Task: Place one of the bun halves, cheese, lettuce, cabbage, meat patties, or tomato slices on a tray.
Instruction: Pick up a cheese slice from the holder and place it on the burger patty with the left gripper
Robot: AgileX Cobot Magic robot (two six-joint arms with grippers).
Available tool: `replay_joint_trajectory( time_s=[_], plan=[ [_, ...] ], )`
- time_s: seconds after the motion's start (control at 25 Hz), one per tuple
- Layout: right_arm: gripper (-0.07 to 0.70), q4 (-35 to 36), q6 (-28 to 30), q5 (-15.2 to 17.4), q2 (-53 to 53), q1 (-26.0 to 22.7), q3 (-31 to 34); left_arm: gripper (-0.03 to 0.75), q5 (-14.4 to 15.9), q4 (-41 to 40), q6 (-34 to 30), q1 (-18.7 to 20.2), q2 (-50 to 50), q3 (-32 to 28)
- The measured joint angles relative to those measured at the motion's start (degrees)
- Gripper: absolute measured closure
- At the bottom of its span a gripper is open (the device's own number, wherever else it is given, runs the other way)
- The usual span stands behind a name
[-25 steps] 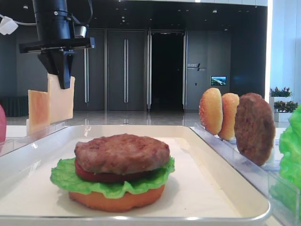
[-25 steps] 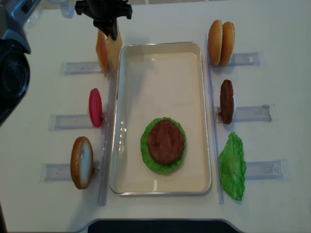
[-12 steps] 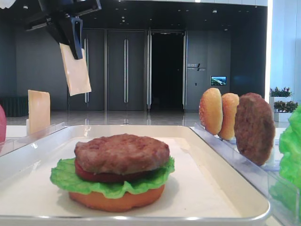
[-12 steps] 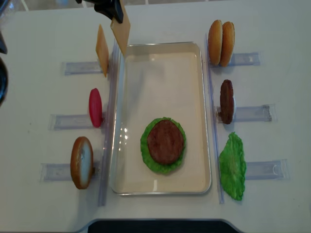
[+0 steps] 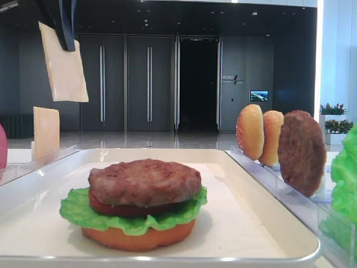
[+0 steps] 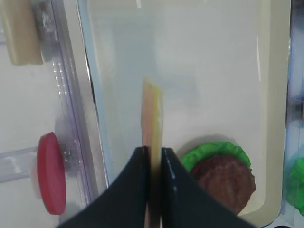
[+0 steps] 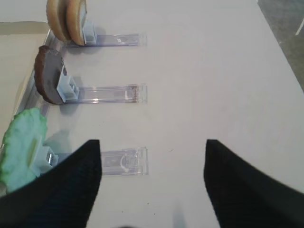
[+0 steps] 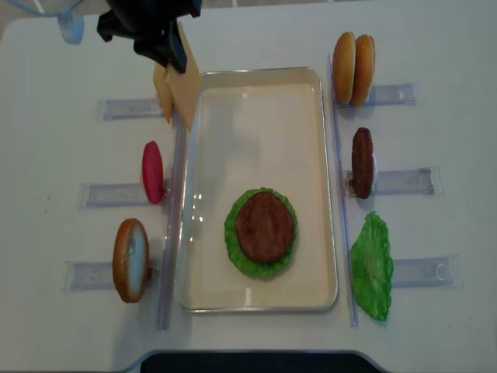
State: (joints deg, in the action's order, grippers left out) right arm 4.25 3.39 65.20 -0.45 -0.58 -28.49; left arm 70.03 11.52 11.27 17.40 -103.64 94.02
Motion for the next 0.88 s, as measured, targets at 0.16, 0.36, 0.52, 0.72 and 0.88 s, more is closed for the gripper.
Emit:
replay_joint_trajectory(
  time_s=[0.16, 0.36, 0.52, 0.72, 0.88],
  plan=[
    [0.160, 0.0, 0.0, 0.0, 0.0, 0.0, 0.0, 0.680, -4.3, 2.0, 0.6, 0.3, 4.3, -6.8],
    [0.160, 0.0, 0.0, 0.0, 0.0, 0.0, 0.0, 0.680, -9.3, 8.6, -1.6, 0.3, 8.8, -15.7],
    [0.160, 0.0, 0.0, 0.0, 0.0, 0.0, 0.0, 0.680, -11.7, 14.2, -5.1, 0.3, 11.8, -21.4],
    [0.160, 0.0, 0.0, 0.0, 0.0, 0.0, 0.0, 0.680, -14.2, 22.5, -11.6, 0.4, 13.8, -26.9],
    [0.160, 0.0, 0.0, 0.0, 0.0, 0.0, 0.0, 0.680, -18.2, 25.9, -14.6, 1.7, 14.2, -30.5]
  ],
)
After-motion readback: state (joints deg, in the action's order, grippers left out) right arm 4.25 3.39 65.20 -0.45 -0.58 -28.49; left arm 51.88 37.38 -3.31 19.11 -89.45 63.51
